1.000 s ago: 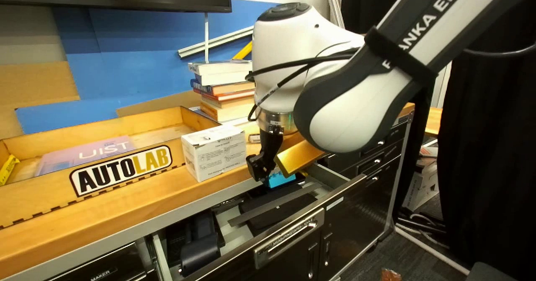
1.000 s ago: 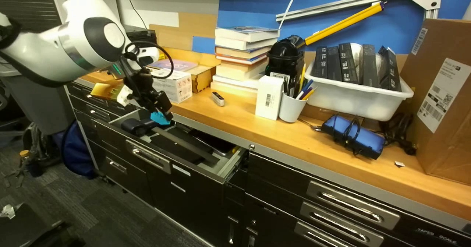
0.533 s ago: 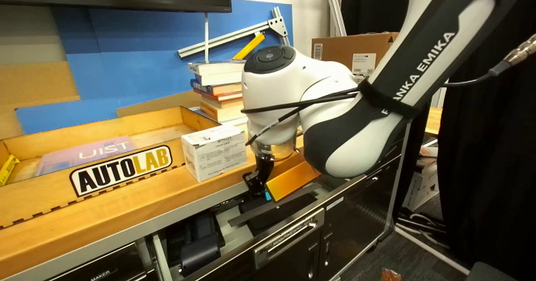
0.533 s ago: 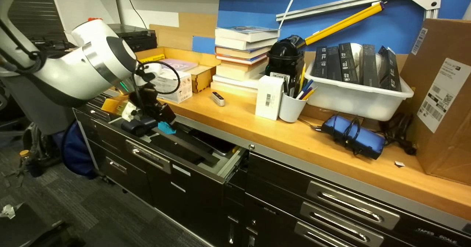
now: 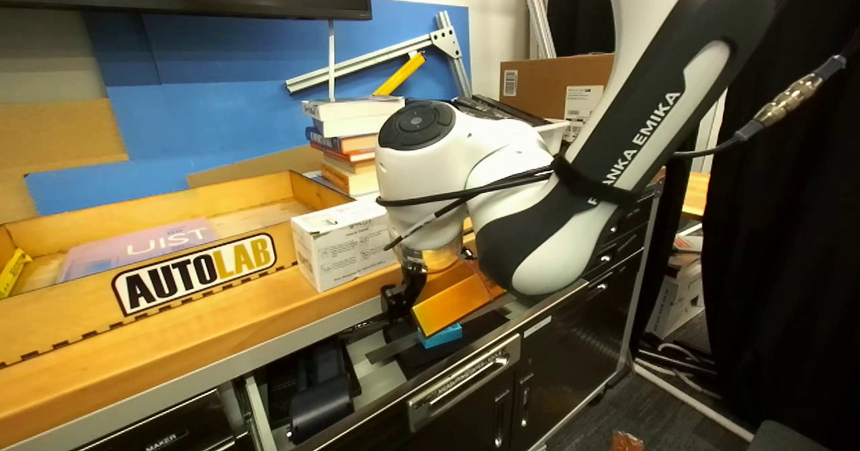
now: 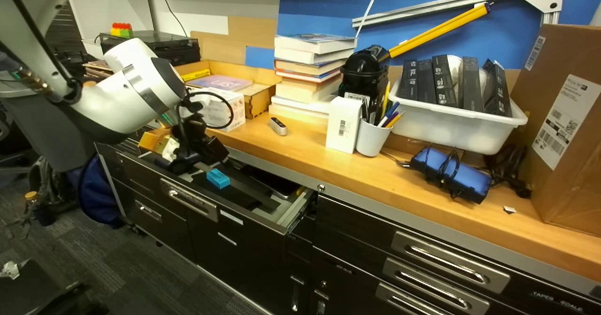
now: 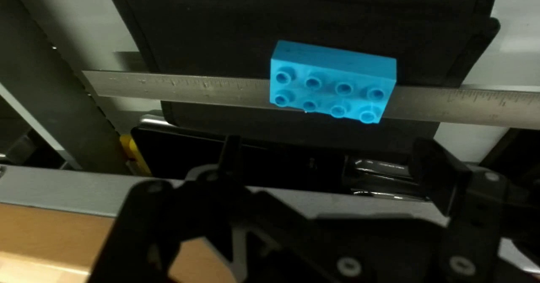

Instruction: Pick up the blue object from the counter and put it in the open drawer and close it

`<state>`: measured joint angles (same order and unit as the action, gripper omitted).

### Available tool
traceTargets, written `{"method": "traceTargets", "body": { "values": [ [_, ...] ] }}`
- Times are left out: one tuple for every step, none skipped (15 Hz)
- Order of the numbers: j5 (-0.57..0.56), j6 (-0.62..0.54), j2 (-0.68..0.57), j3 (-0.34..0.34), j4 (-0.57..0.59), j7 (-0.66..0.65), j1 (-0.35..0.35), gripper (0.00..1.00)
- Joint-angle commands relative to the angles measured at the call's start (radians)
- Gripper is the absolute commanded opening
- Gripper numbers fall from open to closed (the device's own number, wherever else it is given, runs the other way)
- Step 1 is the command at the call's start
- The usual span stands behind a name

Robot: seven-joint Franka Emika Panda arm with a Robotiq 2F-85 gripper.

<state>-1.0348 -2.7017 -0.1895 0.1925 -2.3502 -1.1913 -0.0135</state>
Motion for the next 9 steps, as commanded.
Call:
{"method": "traceTargets", "body": {
  "values": [
    [0.134,0.033,0.104,-0.031,-0.056,0.158,-0.028,1.0],
    [0.211,0.047,0.127,-0.029,-0.076,0.239,-0.023,1.0],
    [0.297,0.087,0.15,0.021,-0.095,0.323,0.029,1.0],
    [0.372,0.11,0.16,0.04,-0.114,0.4,0.044,1.0],
    [0.463,0.126,0.157,0.07,-0.135,0.481,0.067,1.0],
    [0.542,0.149,0.161,0.084,-0.146,0.562,0.077,1.0],
    [0.625,0.168,0.166,0.099,-0.158,0.641,0.088,1.0],
    [0.702,0.217,0.171,0.112,-0.16,0.719,0.096,1.0],
    [0.768,0.265,0.177,0.125,-0.158,0.796,0.105,1.0]
  ]
}}
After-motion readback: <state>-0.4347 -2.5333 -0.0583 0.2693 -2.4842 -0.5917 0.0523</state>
